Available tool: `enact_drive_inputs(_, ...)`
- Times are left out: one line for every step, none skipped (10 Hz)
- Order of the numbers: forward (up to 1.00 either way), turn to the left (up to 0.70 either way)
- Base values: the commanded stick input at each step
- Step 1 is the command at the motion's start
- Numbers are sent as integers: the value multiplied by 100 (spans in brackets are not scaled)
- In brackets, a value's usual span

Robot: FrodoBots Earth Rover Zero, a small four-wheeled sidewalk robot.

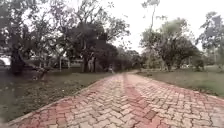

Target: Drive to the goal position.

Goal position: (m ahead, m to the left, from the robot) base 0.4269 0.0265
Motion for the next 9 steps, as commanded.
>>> enact_drive_inputs(70, 1)
enact_drive_inputs(70, 1)
enact_drive_inputs(70, 1)
enact_drive_inputs(70, 1)
enact_drive_inputs(70, 1)
enact_drive_inputs(70, 1)
enact_drive_inputs(70, 1)
enact_drive_inputs(70, 1)
enact_drive_inputs(70, 1)
